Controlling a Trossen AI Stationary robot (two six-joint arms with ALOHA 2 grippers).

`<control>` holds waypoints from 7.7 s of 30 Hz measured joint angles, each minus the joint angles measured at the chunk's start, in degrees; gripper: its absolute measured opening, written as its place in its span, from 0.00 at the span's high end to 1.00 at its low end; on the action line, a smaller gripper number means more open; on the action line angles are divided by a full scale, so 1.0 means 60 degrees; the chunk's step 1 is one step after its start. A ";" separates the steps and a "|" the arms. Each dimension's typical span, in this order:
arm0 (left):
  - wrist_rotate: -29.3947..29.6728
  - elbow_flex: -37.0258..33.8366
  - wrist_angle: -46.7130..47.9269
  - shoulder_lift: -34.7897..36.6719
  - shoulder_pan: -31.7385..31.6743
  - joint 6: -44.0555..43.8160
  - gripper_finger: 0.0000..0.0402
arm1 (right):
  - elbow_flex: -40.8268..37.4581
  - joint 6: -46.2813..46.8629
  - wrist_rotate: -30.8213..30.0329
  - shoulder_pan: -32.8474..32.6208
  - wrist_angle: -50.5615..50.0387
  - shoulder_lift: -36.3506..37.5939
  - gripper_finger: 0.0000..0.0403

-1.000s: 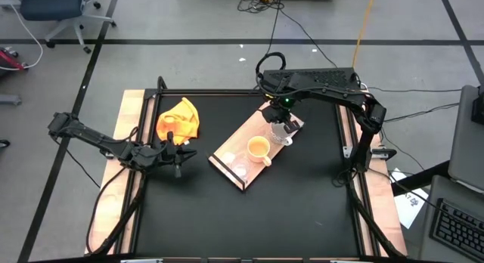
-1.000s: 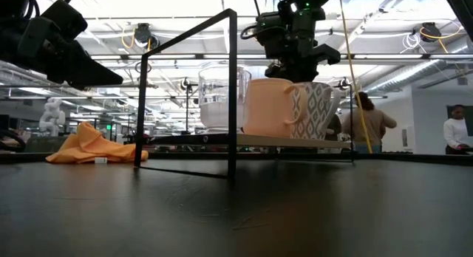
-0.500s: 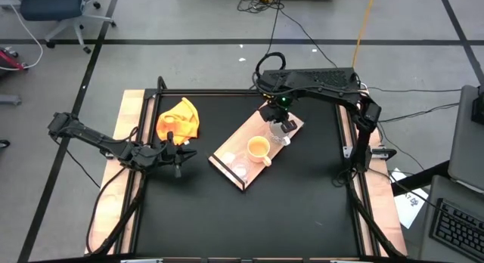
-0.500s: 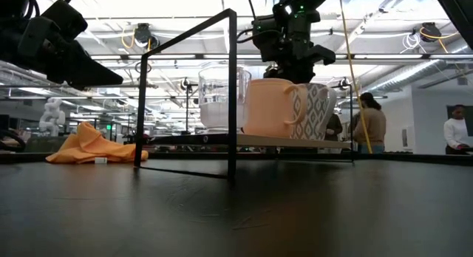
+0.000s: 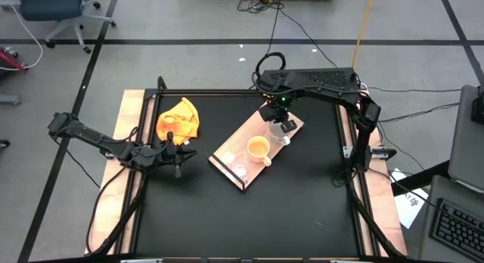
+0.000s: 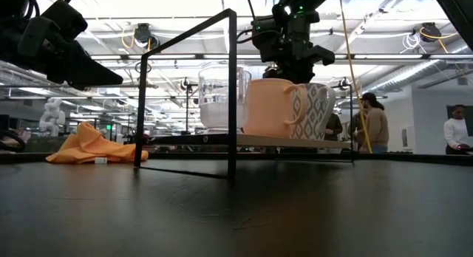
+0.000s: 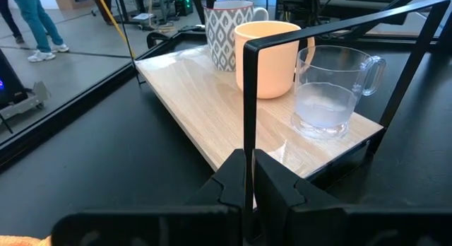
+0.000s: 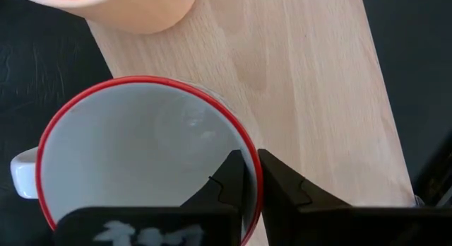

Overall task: Stack small to large cups/mugs on shelf
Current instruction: Put the gray mug on the shelf, then return to Home Position

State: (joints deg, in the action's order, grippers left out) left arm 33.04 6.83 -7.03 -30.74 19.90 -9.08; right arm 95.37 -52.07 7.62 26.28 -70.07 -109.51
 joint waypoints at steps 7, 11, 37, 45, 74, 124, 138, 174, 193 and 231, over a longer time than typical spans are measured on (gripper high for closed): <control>-0.0001 0.0000 0.0062 0.0002 -0.0003 -0.0030 0.92 | 0.0000 0.0253 -0.0015 0.0000 0.0012 0.0008 0.95; -0.0004 0.0000 0.0084 0.0000 -0.0003 -0.0084 0.92 | 0.0000 0.0323 -0.0068 -0.0018 0.0219 0.0066 0.90; -0.0022 0.0000 0.0217 0.0000 0.0000 -0.0293 0.92 | -0.0018 0.0602 -0.0049 -0.0026 0.0326 0.0122 0.78; -0.0022 0.0000 0.0215 0.0003 0.0000 -0.0331 0.92 | -0.0018 0.0604 -0.0047 -0.0026 0.0322 0.0135 0.78; -0.0022 0.0000 0.0211 0.0002 0.0000 -0.0328 0.92 | -0.0004 0.1246 0.0033 -0.0027 0.0183 0.0686 0.77; -0.0015 0.0000 0.0200 0.0003 0.0000 -0.0299 0.92 | -0.0004 0.2368 -0.0003 -0.0474 0.0027 0.2875 0.33; -0.0011 0.0000 0.0138 0.0000 0.0000 -0.0328 0.92 | 0.0000 0.2821 0.0066 -0.0926 -0.0148 0.3815 0.33; -0.0018 0.0000 0.0138 0.0000 0.0000 -0.0448 0.92 | 0.0000 0.2906 0.0022 -0.1024 -0.0257 0.3767 0.86; -0.0022 0.0000 0.0138 0.0000 0.0000 -0.0540 0.92 | 0.0000 0.2876 -0.0011 -0.1024 -0.0444 0.3833 1.00; -0.0022 0.0000 0.0124 0.0001 0.0000 -0.0674 0.92 | -0.4797 0.6271 0.1091 -0.1366 0.3188 0.9909 1.00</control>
State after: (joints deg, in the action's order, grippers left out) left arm 32.91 6.83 -6.28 -30.74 19.90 -13.13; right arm 66.59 -14.44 14.16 18.09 -50.94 -50.06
